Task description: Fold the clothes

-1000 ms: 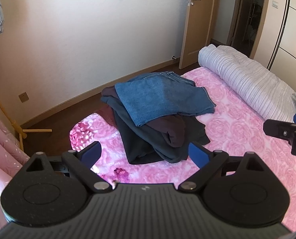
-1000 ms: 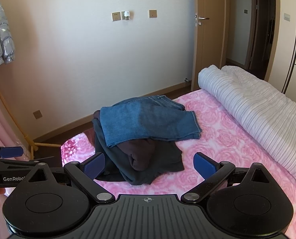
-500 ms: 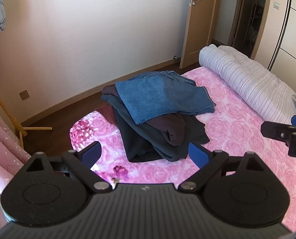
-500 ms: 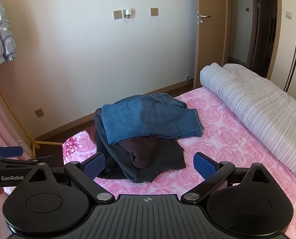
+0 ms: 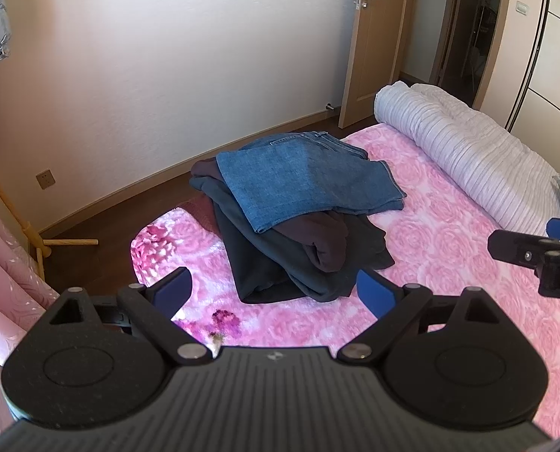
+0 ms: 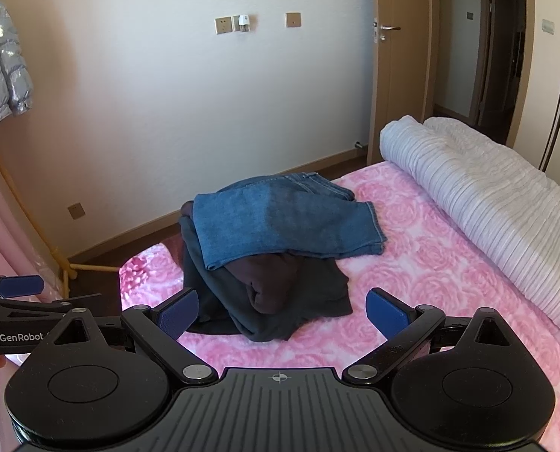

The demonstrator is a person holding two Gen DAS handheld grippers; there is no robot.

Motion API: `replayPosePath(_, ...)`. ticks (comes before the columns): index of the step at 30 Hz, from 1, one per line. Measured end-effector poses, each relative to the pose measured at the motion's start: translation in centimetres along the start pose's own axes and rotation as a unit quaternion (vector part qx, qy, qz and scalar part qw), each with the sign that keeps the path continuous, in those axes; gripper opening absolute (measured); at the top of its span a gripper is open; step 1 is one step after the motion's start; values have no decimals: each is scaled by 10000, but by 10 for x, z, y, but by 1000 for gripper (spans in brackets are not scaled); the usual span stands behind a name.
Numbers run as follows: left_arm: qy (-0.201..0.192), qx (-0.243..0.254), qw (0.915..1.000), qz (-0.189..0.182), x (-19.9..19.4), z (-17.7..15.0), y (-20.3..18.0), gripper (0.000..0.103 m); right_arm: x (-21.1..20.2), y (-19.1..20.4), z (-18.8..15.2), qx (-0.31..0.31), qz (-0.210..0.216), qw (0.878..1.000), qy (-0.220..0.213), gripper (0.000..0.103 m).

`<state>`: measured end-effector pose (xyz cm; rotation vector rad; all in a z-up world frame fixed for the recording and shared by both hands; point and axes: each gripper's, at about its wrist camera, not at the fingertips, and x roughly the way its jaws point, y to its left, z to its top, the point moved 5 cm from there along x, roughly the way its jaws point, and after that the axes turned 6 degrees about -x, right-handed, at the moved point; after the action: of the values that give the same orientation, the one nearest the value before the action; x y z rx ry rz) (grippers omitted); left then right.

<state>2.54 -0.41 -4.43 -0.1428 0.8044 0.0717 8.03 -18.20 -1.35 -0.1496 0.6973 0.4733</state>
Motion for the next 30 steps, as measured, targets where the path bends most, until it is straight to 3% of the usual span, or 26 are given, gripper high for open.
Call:
replayPosePath(21,143,207,9996,86,-2,-16,-3,93,4,-16,-10,127,283,9995,-62,99)
replayPosePath(26,295,227,9993,-20,14,-18,-2,93,10,-18,-11,-1,320,9995,-45,99)
replayPosePath(30,327,664,9970,-237,43,-4,-7,93,22,-19,-1,-20,313,9994,-134,99)
